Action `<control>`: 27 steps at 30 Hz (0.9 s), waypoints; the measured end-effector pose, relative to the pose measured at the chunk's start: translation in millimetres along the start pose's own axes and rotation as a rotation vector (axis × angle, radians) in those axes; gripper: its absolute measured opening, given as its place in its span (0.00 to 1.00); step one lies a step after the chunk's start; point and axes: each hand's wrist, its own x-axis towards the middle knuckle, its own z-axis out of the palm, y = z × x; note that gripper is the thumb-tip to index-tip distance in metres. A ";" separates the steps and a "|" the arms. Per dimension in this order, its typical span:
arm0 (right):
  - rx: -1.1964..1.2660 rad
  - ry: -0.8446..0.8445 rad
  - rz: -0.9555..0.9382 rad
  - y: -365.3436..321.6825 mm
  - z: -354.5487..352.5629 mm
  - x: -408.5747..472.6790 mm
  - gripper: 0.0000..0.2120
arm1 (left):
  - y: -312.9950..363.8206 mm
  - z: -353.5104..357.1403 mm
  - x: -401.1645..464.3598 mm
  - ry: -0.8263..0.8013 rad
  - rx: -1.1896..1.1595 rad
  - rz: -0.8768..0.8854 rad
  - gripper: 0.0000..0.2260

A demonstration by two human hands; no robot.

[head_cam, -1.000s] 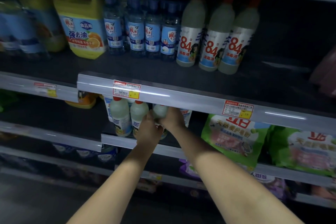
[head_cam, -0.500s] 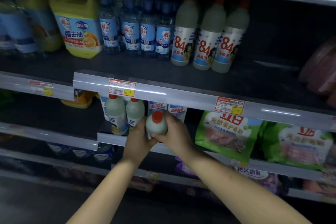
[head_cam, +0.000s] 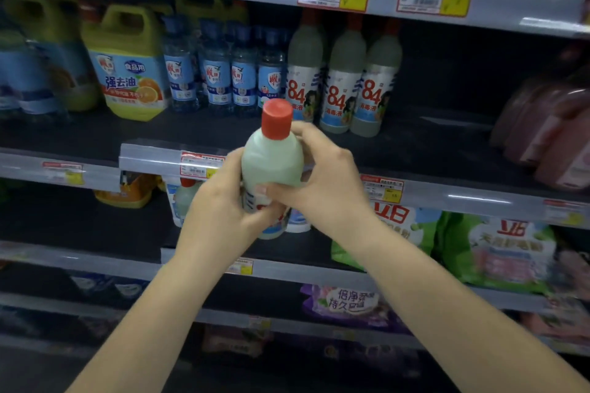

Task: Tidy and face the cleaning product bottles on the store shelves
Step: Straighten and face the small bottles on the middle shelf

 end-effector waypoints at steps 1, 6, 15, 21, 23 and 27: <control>0.001 0.025 -0.028 -6.1 -5.1 2.6 0.29 | 9.1 -1.9 5.0 0.015 0.031 0.015 0.28; -0.028 0.153 -0.147 -26.9 -24.8 17.0 0.29 | 39.4 -2.0 34.9 0.166 0.131 0.102 0.30; -0.267 0.280 -0.174 -20.5 -34.7 37.0 0.30 | 34.5 28.7 74.4 0.202 -0.017 0.144 0.26; -0.267 0.259 -0.113 -5.0 -31.2 48.1 0.30 | 23.3 42.9 89.8 0.140 -0.049 0.103 0.25; -0.249 0.251 -0.068 -0.5 -31.2 53.8 0.29 | 22.3 45.2 94.9 0.103 -0.093 0.075 0.24; -0.167 0.247 -0.013 5.5 -31.9 65.4 0.24 | 20.3 48.1 107.6 0.028 -0.136 -0.013 0.22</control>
